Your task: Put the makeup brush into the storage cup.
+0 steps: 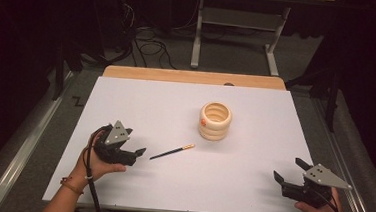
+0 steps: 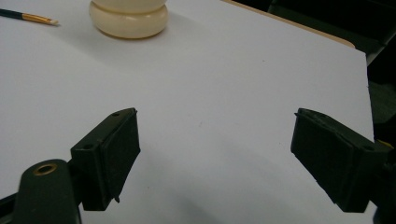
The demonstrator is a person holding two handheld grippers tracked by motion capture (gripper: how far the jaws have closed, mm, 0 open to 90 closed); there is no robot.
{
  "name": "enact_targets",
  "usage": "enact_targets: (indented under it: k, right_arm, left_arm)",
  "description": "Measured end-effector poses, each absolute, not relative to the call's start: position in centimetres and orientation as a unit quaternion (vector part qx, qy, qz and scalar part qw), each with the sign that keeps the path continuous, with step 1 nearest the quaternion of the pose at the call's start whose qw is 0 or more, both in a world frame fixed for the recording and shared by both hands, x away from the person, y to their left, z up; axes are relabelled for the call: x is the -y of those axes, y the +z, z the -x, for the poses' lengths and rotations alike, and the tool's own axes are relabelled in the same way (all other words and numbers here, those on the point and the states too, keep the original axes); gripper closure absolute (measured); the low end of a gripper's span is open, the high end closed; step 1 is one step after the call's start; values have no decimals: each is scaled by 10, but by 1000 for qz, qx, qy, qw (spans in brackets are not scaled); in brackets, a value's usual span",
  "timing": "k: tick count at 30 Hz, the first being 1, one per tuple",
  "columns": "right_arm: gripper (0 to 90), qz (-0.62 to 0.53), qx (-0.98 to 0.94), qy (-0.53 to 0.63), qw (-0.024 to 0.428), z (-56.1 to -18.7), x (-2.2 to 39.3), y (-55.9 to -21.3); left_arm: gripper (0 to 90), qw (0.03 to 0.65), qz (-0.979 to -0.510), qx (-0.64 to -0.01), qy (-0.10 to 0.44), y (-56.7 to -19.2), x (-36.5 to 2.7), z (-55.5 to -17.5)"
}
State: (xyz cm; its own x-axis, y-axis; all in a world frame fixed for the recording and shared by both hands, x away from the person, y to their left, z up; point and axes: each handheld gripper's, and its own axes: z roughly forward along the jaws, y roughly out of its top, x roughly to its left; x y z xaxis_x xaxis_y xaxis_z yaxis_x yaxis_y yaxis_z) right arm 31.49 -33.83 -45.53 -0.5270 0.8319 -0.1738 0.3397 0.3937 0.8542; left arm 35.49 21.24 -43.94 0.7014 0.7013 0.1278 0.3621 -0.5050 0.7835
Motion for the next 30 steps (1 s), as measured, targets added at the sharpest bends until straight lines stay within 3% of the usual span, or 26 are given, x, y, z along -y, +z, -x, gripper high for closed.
enact_targets:
  k: [13, 30]
  right_arm:
    - [164, -371, -781, 398, 306, -315, 337, -456]
    - [164, -372, -783, 396, 303, -315, 336, -456]
  left_arm:
    - [265, 362, -859, -298, 205, -426, -193, -373]
    - [210, 346, -872, -293, 188, -432, -175, -390]
